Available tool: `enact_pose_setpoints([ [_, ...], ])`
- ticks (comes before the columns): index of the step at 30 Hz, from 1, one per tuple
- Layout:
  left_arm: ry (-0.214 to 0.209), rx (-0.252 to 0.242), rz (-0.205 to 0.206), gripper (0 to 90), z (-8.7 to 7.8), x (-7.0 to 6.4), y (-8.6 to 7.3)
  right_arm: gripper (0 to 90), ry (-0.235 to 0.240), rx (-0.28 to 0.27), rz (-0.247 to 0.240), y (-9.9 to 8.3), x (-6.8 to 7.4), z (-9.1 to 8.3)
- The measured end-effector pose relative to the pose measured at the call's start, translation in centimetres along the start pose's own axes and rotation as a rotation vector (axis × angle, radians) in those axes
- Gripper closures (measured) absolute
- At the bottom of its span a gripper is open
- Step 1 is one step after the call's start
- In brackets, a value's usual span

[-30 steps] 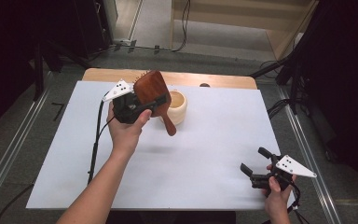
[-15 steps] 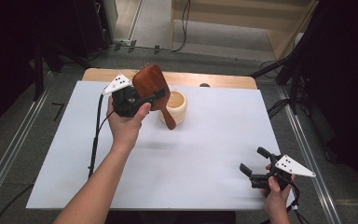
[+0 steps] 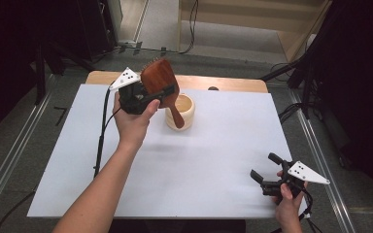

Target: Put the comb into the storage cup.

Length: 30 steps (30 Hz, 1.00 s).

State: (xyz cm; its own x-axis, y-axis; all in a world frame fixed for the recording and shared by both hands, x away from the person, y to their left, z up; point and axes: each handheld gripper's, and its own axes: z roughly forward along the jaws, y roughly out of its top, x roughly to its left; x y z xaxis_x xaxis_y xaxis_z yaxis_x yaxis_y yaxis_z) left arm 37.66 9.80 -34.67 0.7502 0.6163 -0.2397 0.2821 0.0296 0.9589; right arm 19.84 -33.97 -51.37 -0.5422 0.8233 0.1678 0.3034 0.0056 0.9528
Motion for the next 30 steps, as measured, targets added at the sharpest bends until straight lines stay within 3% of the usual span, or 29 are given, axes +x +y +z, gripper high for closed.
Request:
enact_pose_setpoints([
  [19, 0.018, -0.019, 0.011, 58.5, 1.5, 0.6, 1.9, 0.0, 0.011, -0.007, -0.005, 0.0, 0.0, 0.0],
  [30, 0.038, -0.028, 0.006, 58.5, 2.5, 1.7, 1.9, 0.0, 0.019, -0.004, -0.009, -0.1, 0.1, 0.0],
])
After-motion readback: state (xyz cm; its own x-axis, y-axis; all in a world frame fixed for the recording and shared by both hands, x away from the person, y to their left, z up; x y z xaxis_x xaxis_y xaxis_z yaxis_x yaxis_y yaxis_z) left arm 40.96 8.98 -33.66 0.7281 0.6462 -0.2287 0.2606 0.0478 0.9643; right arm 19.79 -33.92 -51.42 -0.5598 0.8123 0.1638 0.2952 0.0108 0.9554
